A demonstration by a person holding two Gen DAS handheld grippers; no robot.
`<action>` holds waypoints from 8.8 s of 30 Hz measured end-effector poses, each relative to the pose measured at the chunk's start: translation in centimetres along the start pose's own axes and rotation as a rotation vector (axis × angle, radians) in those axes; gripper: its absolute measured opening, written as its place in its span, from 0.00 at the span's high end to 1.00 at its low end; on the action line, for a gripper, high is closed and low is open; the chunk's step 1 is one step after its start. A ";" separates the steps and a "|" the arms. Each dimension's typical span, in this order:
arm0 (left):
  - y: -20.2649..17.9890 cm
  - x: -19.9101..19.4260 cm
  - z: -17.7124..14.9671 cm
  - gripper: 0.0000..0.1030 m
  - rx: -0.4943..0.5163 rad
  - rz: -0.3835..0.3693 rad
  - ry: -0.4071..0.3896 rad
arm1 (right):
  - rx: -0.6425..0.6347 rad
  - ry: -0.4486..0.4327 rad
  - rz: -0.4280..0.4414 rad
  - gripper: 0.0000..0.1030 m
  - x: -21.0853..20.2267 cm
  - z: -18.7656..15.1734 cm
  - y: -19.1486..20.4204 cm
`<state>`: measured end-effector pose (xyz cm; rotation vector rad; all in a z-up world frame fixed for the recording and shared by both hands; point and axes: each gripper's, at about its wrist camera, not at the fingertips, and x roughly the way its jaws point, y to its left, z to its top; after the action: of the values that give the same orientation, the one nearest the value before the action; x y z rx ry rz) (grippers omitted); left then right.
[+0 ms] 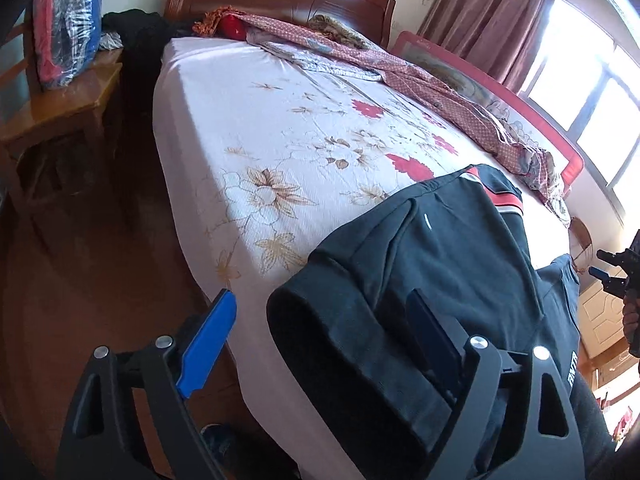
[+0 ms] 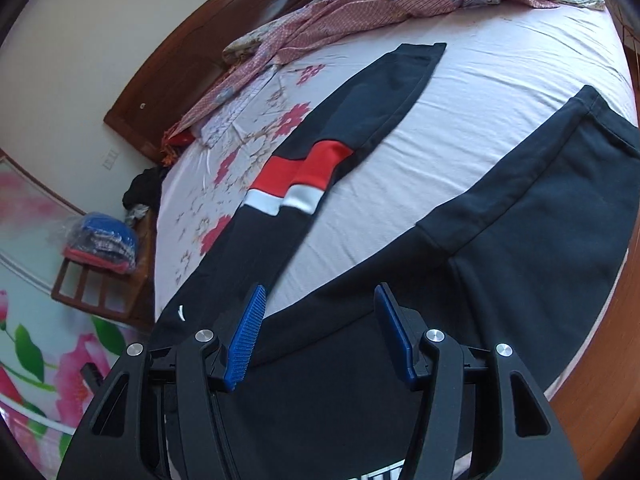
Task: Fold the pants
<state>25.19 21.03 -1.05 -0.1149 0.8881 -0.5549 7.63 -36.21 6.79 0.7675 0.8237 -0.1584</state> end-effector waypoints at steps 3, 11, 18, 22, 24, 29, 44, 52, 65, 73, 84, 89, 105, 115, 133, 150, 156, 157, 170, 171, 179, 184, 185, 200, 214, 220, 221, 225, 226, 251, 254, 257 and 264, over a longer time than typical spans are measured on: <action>0.7 1.3 -0.3 0.17 -0.020 -0.041 -0.004 | -0.030 0.033 0.007 0.45 1.5 -0.3 2.1; 1.0 2.5 -1.0 0.31 -0.047 -0.137 0.015 | -0.069 0.097 0.022 0.45 4.4 -1.4 4.7; 1.4 2.4 -0.9 0.53 -0.073 -0.127 0.012 | -0.088 0.144 0.032 0.45 5.1 -2.1 5.2; 0.7 2.0 -1.1 0.67 -0.058 -0.054 0.021 | -0.051 0.160 0.044 0.45 5.2 -2.1 4.3; 0.0 1.4 -1.1 0.77 -0.055 -0.003 0.007 | -0.053 0.157 0.045 0.45 4.9 -2.0 4.2; -5.2 -1.9 -1.0 0.90 0.062 0.171 -0.109 | -0.044 0.168 0.029 0.46 4.9 -0.6 3.9; -14.7 -11.6 -2.5 0.90 0.206 0.252 -0.310 | 0.358 0.197 -0.107 0.33 20.0 21.6 4.9; -15.3 -11.6 -2.6 0.90 0.206 0.256 -0.301 | 0.335 0.281 -0.232 0.42 27.0 22.9 5.8; -14.5 -13.2 -3.6 0.88 0.081 0.379 -0.366 | 0.243 0.078 0.056 0.95 10.9 22.2 5.8; -15.8 -15.9 -8.5 0.81 0.063 0.387 -0.421 | 0.253 0.003 0.170 0.95 -4.8 8.7 -2.8; -16.4 -13.8 -16.1 0.77 0.181 0.471 -0.245 | 0.510 0.061 0.116 0.95 -5.0 -7.7 -15.1; -14.8 -14.3 -17.2 0.78 0.153 0.538 -0.199 | 0.456 0.058 0.089 0.95 -6.1 -7.0 -14.3; -22.1 -10.4 -9.2 0.15 0.292 0.260 -0.240 | 0.422 0.153 -0.046 0.95 -4.6 -8.4 -16.8; -25.9 -4.4 -13.4 0.25 0.381 0.148 -0.035 | 0.303 0.088 -0.087 0.54 -9.1 -10.3 -11.8; -15.7 -16.4 -12.3 0.18 0.107 0.384 -0.188 | 0.311 0.670 0.414 0.54 6.0 -24.5 4.5; -12.8 -16.6 -12.8 0.17 -0.012 0.414 -0.186 | 0.180 0.710 0.484 0.90 6.9 -26.0 7.9; -15.9 -13.8 -11.4 0.16 0.023 0.325 -0.185 | 0.125 0.773 0.443 0.94 7.8 -27.8 7.2; -16.9 -12.9 -11.1 0.13 0.036 0.300 -0.182 | 0.101 0.774 0.424 0.94 7.0 -27.6 7.0; -27.1 -0.9 -14.1 0.13 0.298 0.134 0.048 | -0.634 -0.042 -0.426 0.56 -4.9 -8.1 2.6; -27.3 -0.4 -14.9 0.13 0.311 0.135 0.071 | -0.724 -0.080 -0.512 0.55 -4.1 -6.8 2.7; -27.9 -0.8 -17.0 0.12 0.357 0.184 0.033 | -0.801 -0.047 -0.618 0.55 5.9 0.3 3.0; -27.7 -0.6 -16.8 0.10 0.359 0.185 0.037 | -0.939 0.002 -0.728 0.30 11.8 1.4 4.6; -27.6 -0.5 -16.8 0.10 0.361 0.187 0.037 | -0.967 0.028 -0.768 0.30 13.1 1.4 4.6; -27.7 -0.2 -16.6 0.08 0.361 0.182 0.035 | -0.648 -0.112 -0.622 0.93 4.7 8.9 2.0; -27.7 -0.2 -16.6 0.07 0.362 0.184 0.039 | 0.157 -0.278 -0.454 0.93 -10.9 11.4 -25.9; -27.9 0.0 -16.4 0.06 0.372 0.194 0.056 | 0.308 -0.290 -0.352 0.93 -7.1 6.7 -32.0; -27.9 0.0 -16.4 0.06 0.374 0.195 0.060 | 0.336 -0.301 -0.309 0.93 -7.1 6.5 -32.7; -28.1 0.2 -16.2 0.06 0.379 0.200 0.073 | 0.496 -0.343 -0.193 0.81 -8.1 5.8 -35.5; -28.1 0.2 -16.1 0.06 0.379 0.202 0.076 | 0.539 -0.361 -0.172 0.81 -8.5 5.5 -36.2; -28.2 0.2 -16.1 0.06 0.380 0.218 0.084 | 0.577 -0.364 0.111 0.60 -7.0 6.7 -36.4; -28.2 0.2 -16.1 0.06 0.379 0.218 0.083 | 0.599 -0.379 0.185 0.60 -6.9 6.7 -36.6; -28.2 0.2 -16.1 0.06 0.379 0.219 0.083 | 0.586 -0.362 0.149 0.60 -6.2 7.1 -36.6; -28.1 0.2 -16.1 0.05 0.380 0.221 0.084 | 0.321 -0.409 0.014 0.83 -8.1 9.7 -31.7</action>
<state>1.47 -1.00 -2.43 0.3496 0.8499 -0.5143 -5.10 -66.94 -0.79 1.0003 0.4069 -0.4282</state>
